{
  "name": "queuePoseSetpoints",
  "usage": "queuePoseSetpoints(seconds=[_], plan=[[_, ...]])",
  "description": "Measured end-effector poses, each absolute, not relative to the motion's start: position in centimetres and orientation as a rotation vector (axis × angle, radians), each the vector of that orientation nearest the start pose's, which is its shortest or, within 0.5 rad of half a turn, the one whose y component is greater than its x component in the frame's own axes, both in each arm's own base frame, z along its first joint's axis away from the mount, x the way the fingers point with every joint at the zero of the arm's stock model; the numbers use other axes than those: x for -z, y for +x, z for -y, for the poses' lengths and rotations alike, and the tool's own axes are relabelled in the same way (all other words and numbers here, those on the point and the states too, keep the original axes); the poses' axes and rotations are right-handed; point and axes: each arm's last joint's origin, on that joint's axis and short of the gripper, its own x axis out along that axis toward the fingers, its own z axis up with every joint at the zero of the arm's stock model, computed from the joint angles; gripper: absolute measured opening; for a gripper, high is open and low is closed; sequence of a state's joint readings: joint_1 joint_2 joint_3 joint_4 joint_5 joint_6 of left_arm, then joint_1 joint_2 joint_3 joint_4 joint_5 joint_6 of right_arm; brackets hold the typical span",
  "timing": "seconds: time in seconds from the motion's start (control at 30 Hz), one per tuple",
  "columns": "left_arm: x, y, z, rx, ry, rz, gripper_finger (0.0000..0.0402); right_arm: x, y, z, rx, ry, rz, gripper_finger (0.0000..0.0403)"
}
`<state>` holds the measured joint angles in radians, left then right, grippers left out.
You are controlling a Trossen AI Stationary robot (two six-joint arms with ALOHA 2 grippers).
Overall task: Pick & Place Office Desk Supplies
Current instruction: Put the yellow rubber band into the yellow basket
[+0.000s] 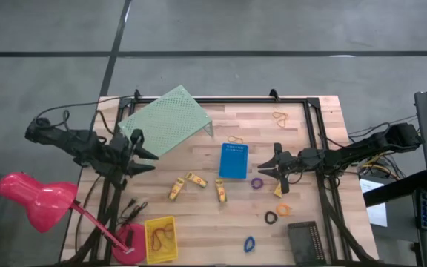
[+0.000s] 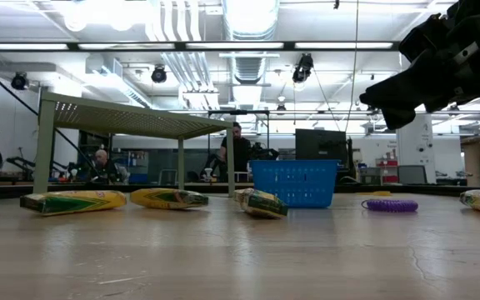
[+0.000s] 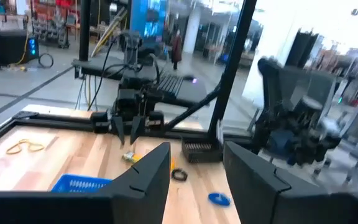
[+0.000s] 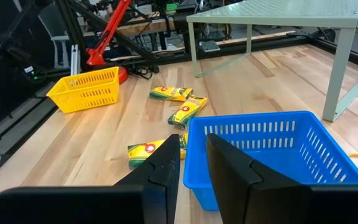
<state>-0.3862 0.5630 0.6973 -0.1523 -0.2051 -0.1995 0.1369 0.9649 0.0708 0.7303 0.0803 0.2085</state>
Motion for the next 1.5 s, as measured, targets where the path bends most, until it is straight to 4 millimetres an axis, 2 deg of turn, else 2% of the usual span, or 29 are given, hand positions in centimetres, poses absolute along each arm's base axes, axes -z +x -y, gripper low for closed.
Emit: queuePoseSetpoints(seconds=[0.13, 0.3, 0.6, 0.93, 1.3, 1.5], plan=[[-32.5, 11.7, 4.2, 0.215, -0.200, 0.106, 0.0154, -15.1, 16.4, -2.0, -0.039, 0.190, -0.168, 0.0084], [-32.5, 10.6, 3.8, 0.235, -0.172, 0.183, 0.0154, -15.1, 16.4, -2.0, -0.039, 0.190, -0.168, 0.0082], [-32.5, 9.9, 3.5, 0.229, -0.166, 0.185, 0.0154, -15.1, 16.4, -2.0, -0.040, 0.190, -0.168, 0.0068], [-32.3, 10.0, 3.5, 0.225, -0.162, 0.169, 0.0154, -15.1, 16.4, -2.0, -0.040, 0.190, -0.168, 0.0080], [-30.8, 10.1, 3.6, 0.217, -0.119, 0.013, 0.0154, -15.1, 16.4, -2.0, -0.039, 0.190, -0.168, 0.0084], [-30.8, 10.1, 3.6, 0.217, -0.121, 0.022, 0.0154, -15.1, 16.4, -2.0, -0.039, 0.190, -0.169, 0.0074]])
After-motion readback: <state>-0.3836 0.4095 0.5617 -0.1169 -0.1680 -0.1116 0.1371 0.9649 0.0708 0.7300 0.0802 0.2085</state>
